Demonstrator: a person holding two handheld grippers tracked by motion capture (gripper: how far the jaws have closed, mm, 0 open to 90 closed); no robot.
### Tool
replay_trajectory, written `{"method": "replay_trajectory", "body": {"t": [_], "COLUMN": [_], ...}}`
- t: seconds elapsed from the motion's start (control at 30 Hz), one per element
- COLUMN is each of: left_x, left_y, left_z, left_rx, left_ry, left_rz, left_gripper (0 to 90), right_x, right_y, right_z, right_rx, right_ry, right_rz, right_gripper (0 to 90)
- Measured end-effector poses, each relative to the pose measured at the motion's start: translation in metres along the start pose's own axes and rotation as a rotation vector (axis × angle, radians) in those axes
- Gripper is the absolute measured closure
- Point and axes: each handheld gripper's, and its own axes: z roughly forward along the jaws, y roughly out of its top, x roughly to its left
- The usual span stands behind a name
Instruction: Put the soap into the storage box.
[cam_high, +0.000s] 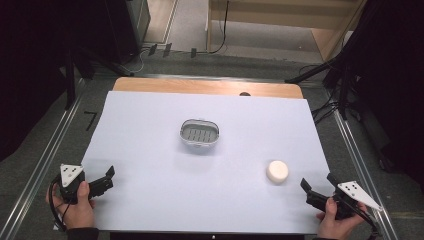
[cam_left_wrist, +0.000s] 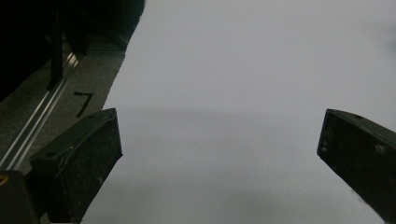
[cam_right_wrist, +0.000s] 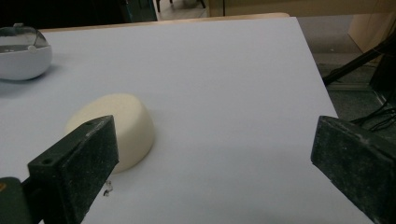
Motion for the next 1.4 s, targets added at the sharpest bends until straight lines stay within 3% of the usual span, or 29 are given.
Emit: {"method": "replay_trajectory", "body": {"t": [0.17, 0.33, 0.53, 0.83, 0.87, 1.27, 1.4], "left_x": [-0.001, -0.001, -0.002, -0.001, -0.001, -0.002, -0.006], "left_y": [0.0, 0.0, 0.0, 0.0, 0.0, 0.001, 0.001], "left_z": [-0.001, 0.0, 0.0, 0.0, 0.0, 0.002, 0.003], "left_rx": [-0.002, 0.0, 0.006, 0.007, 0.006, 0.016, 0.032], "left_ry": [0.007, 0.014, 0.024, 0.025, 0.026, 0.034, 0.053], "left_rz": [0.007, 0.01, 0.017, 0.003, 0.002, 0.005, 0.047], "left_gripper": [0.1, 0.1, 0.1, 0.1, 0.1, 0.1, 0.1], "right_x": [0.003, 0.006, 0.018, 0.027, 0.026, 0.029, 0.03], "right_y": [0.0, 0.004, 0.015, 0.024, 0.025, 0.042, 0.045], "right_z": [-0.001, -0.001, -0.001, 0.012, 0.014, 0.027, 0.034], "right_rx": [0.037, 0.072, 0.194, 0.326, 0.343, 0.511, 0.566], "right_ry": [0.036, 0.024, 0.053, 0.102, 0.129, 0.141, 0.176], "right_rz": [-0.016, -0.031, -0.171, -0.247, -0.255, -0.341, -0.364], "right_gripper": [0.0, 0.0, 0.0, 0.0, 1.1, 3.9, 8.7]}}
